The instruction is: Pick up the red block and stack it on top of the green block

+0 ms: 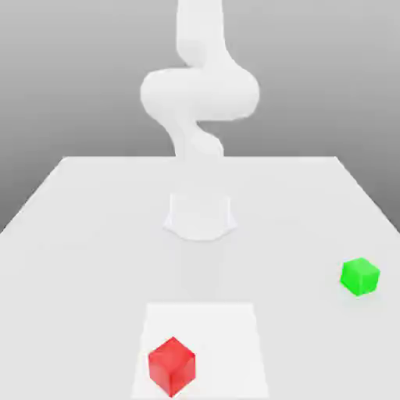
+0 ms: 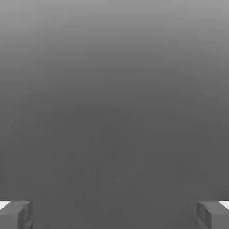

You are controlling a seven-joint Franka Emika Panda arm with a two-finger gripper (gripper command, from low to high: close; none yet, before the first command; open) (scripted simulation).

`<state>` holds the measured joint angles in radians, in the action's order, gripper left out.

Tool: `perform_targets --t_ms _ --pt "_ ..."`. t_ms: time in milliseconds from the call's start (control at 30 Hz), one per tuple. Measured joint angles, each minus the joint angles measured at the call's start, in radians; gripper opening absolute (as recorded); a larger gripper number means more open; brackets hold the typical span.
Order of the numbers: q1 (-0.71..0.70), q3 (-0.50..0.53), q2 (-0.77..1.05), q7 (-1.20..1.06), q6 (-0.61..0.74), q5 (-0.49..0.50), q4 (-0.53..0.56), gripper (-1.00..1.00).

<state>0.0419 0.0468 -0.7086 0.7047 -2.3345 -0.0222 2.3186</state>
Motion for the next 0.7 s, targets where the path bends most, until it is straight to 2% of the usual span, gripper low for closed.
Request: perform_targets --t_ms 400,567,700 --pt "0.160 0.185 0.444 -0.474 -0.164 -0.126 0.089 0.00" --pt "0.176 0.208 0.625 -0.661 -0.233 -0.167 0.126 0.00" --pt "0.174 0.217 0.763 -0.783 -0.291 -0.162 0.156 0.00"
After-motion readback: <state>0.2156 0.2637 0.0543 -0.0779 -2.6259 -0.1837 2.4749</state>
